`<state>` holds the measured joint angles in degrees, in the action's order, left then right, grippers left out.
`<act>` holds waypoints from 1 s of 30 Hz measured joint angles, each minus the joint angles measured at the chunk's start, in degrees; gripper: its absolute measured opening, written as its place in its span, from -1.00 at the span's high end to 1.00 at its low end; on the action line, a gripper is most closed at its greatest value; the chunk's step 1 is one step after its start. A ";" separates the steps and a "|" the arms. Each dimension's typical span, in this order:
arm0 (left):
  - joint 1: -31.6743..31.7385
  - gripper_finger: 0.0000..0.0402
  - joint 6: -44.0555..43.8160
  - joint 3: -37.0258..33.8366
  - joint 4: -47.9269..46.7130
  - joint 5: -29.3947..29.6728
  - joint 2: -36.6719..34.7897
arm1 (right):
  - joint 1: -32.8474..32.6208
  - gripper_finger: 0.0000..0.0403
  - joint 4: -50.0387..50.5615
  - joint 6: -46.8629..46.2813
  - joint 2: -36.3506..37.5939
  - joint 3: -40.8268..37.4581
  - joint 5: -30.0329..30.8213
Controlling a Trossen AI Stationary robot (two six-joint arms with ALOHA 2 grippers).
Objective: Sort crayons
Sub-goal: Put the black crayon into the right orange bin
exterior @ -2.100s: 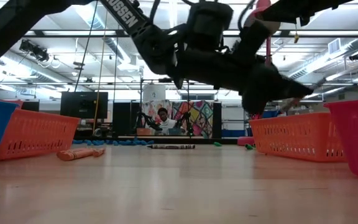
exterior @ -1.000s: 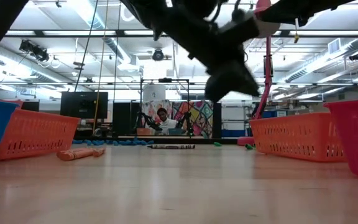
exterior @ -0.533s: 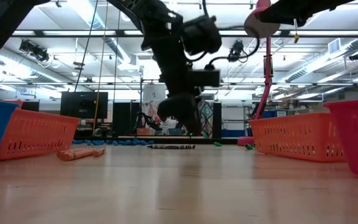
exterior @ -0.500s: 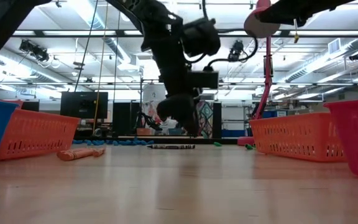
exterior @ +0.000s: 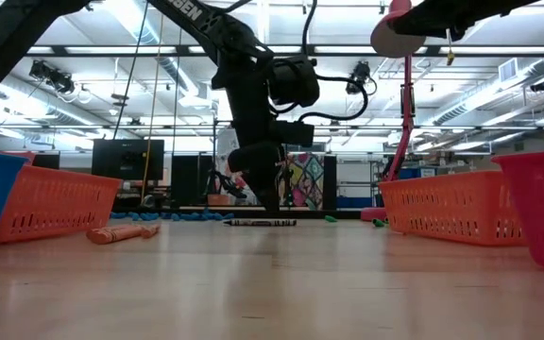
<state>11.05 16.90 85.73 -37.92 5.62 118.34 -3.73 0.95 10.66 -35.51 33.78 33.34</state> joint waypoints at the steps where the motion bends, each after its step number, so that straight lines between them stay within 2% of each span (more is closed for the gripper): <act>1: 0.00 0.40 -0.37 0.00 -0.13 0.03 0.00 | 0.00 0.31 0.02 -0.01 0.00 0.00 0.00; 30: 0.41 0.40 -0.85 0.04 -0.75 0.74 2.19 | 0.00 0.31 -0.03 -0.20 0.00 0.00 -0.42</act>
<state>11.46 16.05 85.78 -38.66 6.36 120.53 -3.73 0.93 10.46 -35.51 33.78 32.93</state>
